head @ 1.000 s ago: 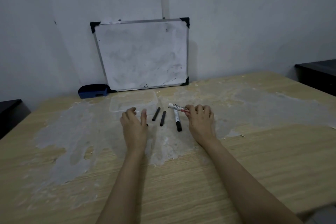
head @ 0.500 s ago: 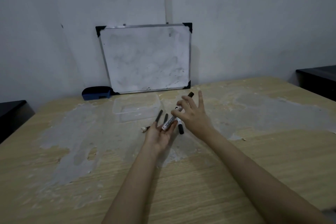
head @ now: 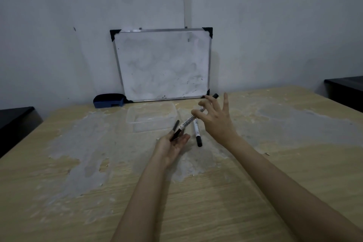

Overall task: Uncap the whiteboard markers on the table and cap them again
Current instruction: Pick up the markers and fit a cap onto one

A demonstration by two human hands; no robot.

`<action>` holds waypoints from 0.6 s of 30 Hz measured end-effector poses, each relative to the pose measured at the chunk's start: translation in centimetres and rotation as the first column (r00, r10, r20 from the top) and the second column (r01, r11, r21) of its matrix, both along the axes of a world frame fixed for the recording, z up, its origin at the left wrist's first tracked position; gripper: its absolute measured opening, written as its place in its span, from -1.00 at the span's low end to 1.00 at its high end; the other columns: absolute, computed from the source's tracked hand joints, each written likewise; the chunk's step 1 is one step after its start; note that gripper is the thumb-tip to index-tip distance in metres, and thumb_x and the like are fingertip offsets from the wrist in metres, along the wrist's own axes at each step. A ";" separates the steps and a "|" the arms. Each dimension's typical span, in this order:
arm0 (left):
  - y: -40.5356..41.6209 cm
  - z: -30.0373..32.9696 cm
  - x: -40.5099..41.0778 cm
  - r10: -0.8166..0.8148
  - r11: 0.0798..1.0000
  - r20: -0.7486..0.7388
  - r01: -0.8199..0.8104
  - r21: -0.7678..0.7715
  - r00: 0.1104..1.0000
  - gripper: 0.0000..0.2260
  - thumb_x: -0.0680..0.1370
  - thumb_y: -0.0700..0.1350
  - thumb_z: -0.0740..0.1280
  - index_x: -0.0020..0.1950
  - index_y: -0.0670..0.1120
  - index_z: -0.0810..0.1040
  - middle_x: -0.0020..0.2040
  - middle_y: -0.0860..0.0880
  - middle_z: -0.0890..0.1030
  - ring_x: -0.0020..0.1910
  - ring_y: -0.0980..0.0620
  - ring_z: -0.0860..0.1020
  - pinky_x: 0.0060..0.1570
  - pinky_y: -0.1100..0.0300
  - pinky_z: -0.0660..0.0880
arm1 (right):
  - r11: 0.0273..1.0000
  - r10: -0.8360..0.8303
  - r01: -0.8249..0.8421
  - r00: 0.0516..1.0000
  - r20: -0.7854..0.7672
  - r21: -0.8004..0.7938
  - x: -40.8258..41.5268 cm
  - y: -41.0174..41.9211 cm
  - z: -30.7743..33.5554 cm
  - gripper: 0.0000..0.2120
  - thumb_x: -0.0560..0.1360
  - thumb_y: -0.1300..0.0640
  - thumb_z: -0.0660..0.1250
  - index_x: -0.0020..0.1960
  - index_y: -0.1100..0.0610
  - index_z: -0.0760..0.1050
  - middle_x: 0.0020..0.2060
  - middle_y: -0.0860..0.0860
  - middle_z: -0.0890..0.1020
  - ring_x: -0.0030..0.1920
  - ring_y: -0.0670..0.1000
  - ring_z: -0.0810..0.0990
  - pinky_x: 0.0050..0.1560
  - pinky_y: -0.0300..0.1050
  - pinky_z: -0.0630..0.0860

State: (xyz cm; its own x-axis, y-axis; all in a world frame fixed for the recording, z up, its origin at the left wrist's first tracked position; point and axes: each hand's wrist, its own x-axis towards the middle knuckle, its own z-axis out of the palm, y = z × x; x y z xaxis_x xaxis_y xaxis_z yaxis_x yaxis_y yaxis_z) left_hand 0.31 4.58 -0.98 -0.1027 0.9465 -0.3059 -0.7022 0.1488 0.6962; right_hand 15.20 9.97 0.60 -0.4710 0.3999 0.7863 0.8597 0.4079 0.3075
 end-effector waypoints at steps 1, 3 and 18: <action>-0.1 0.1 -0.2 -0.009 1.000 -0.072 0.008 -0.023 0.997 -0.79 0.63 -0.24 0.06 0.08 -0.31 0.44 -0.27 -0.21 0.59 -0.23 -0.09 0.51 -0.13 0.20 0.58 | 1.000 -0.012 0.011 0.999 -0.034 -0.028 0.0 0.0 -0.2 -0.62 0.17 0.43 0.46 -0.11 0.07 0.59 -0.12 0.13 0.66 0.09 0.22 0.60 0.12 0.58 0.24; -0.4 0.4 -0.9 -0.041 0.998 -0.231 0.029 -0.056 0.972 -0.75 0.62 -0.25 0.08 -0.16 -0.28 0.47 -0.42 -0.13 0.57 -0.35 0.00 0.52 -0.52 0.36 0.51 | 0.997 -0.032 0.024 0.993 -0.117 -0.072 0.0 0.1 -0.5 -0.67 0.22 0.40 0.48 -0.13 0.07 0.59 -0.14 0.13 0.65 0.08 0.22 0.60 0.13 0.58 0.22; 4.7 3.8 -8.0 0.040 0.922 -0.986 -0.375 0.099 -0.163 -0.77 0.58 -0.04 0.19 0.16 -0.06 0.53 0.29 -0.27 0.41 0.30 -0.23 0.28 0.26 -0.04 0.24 | 0.917 -0.270 0.050 0.809 -0.521 -0.396 0.0 -0.7 -4.3 -0.77 0.24 0.31 0.54 -0.14 0.15 0.62 -0.25 0.19 0.64 -0.11 0.30 0.60 0.13 0.57 0.23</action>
State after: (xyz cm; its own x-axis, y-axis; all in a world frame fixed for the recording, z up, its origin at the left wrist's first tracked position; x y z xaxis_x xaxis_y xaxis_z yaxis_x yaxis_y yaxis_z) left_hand -7.66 9.26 2.83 -0.6175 0.7501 0.2366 0.6939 0.3779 0.6129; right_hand 15.16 9.25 -3.73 0.0989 0.7253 0.6813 0.8964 0.2323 -0.3775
